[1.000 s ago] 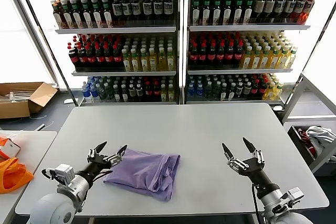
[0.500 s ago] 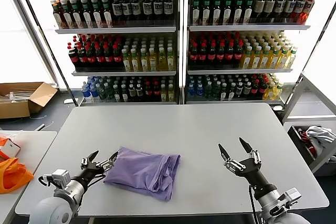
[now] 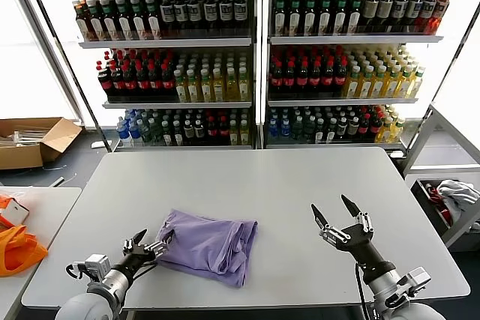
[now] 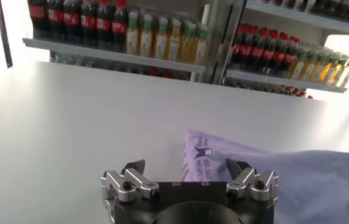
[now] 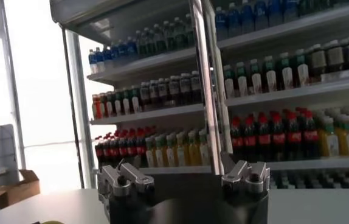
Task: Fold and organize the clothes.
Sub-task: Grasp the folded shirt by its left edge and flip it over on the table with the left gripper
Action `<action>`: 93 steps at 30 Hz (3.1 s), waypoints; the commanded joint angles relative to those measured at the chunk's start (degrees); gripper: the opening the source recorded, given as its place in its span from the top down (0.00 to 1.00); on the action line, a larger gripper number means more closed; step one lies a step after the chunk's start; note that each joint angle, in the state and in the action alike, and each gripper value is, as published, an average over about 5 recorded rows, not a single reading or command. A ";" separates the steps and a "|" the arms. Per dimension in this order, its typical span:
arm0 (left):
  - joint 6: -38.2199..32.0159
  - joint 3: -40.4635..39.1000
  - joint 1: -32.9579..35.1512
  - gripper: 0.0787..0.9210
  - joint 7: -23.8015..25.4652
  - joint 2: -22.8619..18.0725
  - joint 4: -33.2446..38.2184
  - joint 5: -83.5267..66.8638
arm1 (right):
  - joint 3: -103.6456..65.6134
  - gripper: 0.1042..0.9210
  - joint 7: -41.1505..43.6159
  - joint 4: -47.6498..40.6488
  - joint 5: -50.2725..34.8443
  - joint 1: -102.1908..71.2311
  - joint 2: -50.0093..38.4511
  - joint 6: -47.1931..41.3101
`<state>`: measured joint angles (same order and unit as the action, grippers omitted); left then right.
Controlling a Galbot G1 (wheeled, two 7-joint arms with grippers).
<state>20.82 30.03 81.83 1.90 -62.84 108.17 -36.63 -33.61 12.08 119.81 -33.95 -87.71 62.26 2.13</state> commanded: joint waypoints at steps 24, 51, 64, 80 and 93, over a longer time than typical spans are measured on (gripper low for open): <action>-3.81 -3.07 0.96 0.53 2.46 -3.15 -1.21 -0.13 | -0.44 0.12 -0.17 0.12 0.75 0.14 0.18 -0.02; -0.02 33.45 0.69 0.97 5.95 12.29 -1.05 -3.05 | -0.75 0.12 -0.13 -0.03 0.23 0.64 -0.75 0.20; 0.39 8.88 4.31 0.97 2.83 4.66 14.09 13.47 | -2.72 0.12 0.05 1.02 0.83 -0.98 0.61 0.46; 4.69 -33.43 -13.87 0.97 -12.61 -4.43 2.70 3.07 | -0.71 0.12 -4.97 2.36 7.94 -3.28 0.73 -6.73; 0.26 -27.95 -15.95 0.76 -8.70 -4.42 7.37 -3.78 | 16.07 0.12 -17.64 1.67 -2.79 7.51 -2.08 -20.75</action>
<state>24.03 5.61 69.47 -7.01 -65.94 114.04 -35.50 -29.48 3.68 122.23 -31.87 -86.87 61.22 -8.72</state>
